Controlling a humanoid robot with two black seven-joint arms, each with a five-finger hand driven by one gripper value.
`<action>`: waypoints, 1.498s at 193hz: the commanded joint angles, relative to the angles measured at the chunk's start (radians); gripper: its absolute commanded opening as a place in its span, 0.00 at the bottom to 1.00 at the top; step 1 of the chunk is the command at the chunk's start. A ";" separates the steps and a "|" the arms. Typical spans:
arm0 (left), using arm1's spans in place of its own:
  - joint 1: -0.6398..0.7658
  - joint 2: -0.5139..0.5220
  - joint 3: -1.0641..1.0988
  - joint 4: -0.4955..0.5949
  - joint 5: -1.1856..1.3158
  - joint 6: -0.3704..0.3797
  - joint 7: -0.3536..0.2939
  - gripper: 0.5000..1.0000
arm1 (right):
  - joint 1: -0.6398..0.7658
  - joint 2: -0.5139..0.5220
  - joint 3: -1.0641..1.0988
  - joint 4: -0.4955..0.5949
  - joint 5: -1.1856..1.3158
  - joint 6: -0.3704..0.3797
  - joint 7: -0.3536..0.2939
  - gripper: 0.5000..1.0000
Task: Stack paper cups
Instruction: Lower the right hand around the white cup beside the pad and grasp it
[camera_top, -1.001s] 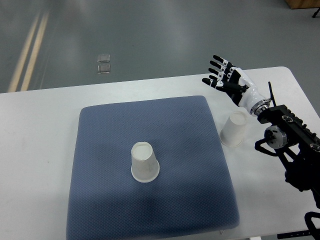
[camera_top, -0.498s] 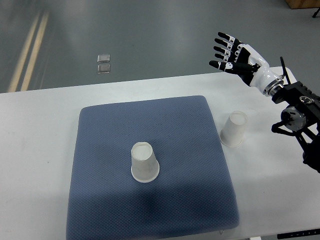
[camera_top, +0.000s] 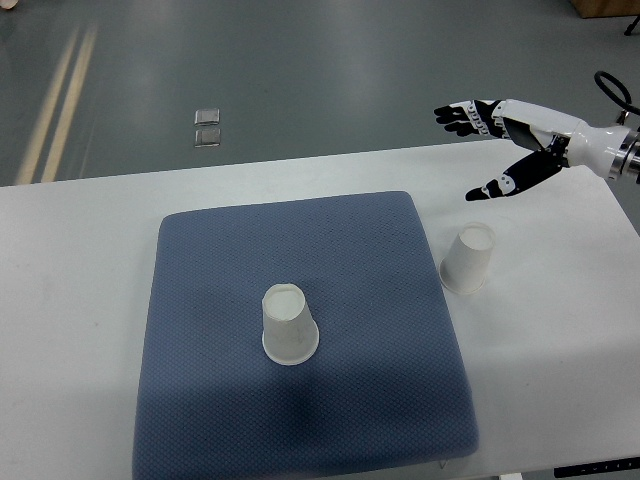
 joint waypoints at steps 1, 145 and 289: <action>0.000 0.000 0.000 0.000 0.000 0.000 0.000 1.00 | -0.003 -0.020 -0.020 0.023 -0.165 -0.006 0.047 0.87; 0.000 0.000 0.000 0.000 0.000 0.000 0.000 1.00 | 0.000 0.034 -0.217 -0.053 -0.587 -0.238 0.043 0.86; 0.000 0.000 0.000 0.000 0.000 0.000 0.000 1.00 | 0.023 0.071 -0.266 -0.150 -0.633 -0.310 0.046 0.59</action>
